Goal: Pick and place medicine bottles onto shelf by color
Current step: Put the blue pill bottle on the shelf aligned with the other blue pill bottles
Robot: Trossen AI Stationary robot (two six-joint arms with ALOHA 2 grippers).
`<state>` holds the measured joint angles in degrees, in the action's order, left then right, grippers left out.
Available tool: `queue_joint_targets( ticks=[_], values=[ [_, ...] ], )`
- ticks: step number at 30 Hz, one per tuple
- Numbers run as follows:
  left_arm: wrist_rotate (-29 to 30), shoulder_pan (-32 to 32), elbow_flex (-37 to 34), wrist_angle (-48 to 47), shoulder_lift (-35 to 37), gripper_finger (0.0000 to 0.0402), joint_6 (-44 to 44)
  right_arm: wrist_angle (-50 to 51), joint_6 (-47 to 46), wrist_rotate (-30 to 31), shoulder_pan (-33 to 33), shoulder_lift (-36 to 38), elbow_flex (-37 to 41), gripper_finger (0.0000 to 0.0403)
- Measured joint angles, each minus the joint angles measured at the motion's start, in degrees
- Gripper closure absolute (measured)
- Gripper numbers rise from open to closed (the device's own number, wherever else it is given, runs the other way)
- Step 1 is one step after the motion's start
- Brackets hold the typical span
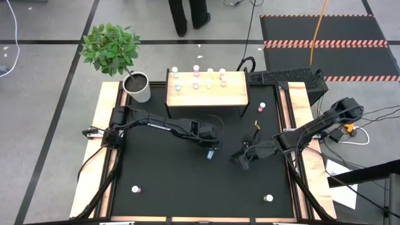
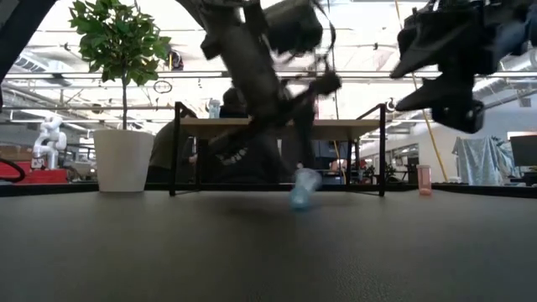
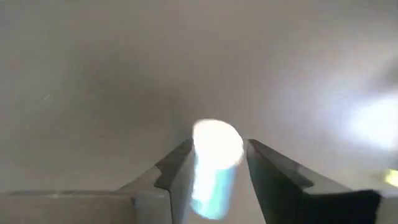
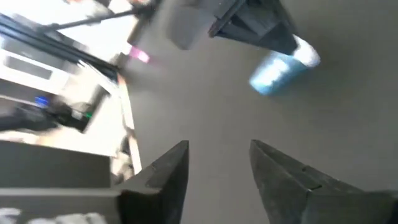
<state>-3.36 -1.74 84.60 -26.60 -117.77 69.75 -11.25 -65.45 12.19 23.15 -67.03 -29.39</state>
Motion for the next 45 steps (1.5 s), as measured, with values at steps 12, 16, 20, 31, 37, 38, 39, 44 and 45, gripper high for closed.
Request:
queue_joint_targets(
  ticks=[12,16,20,31,37,38,39,44,45],
  values=[
    [7.0,-0.5,0.2,9.3,8.2,0.0307,-12.9,-26.5,-3.4,7.4,-0.6,0.3,15.4,0.0161],
    [8.1,-2.1,0.2,10.8,5.1,0.029,-21.9,-25.6,-5.3,7.2,0.5,1.3,16.9,0.0166],
    [8.4,-4.4,0.0,13.8,0.0,0.0237,-27.0,-23.6,-6.1,7.2,1.3,2.2,16.8,0.0174],
    [13.1,-3.8,0.0,7.3,-4.2,0.0176,-19.8,-21.5,-9.5,8.7,3.2,3.3,16.6,0.018],
    [10.2,-4.3,0.1,9.7,-6.0,0.0216,-21.7,-21.0,-10.4,8.7,3.2,3.4,16.6,0.018],
    [10.0,-4.4,0.1,10.3,-6.2,0.0222,-22.0,-21.0,-10.4,8.7,3.2,3.4,16.6,0.018],
    [10.1,-4.6,0.1,10.2,-6.3,0.0229,-22.1,-21.0,-10.4,8.8,3.2,3.4,16.6,0.018],
    [9.8,-4.8,0.3,9.5,-7.1,0.0258,-20.4,-17.1,-10.6,8.6,3.2,3.4,14.6,0.018],
    [9.8,-4.8,0.3,9.2,-7.1,0.0265,-19.8,-16.1,-10.6,8.6,3.2,3.4,14.1,0.018]
  ],
)
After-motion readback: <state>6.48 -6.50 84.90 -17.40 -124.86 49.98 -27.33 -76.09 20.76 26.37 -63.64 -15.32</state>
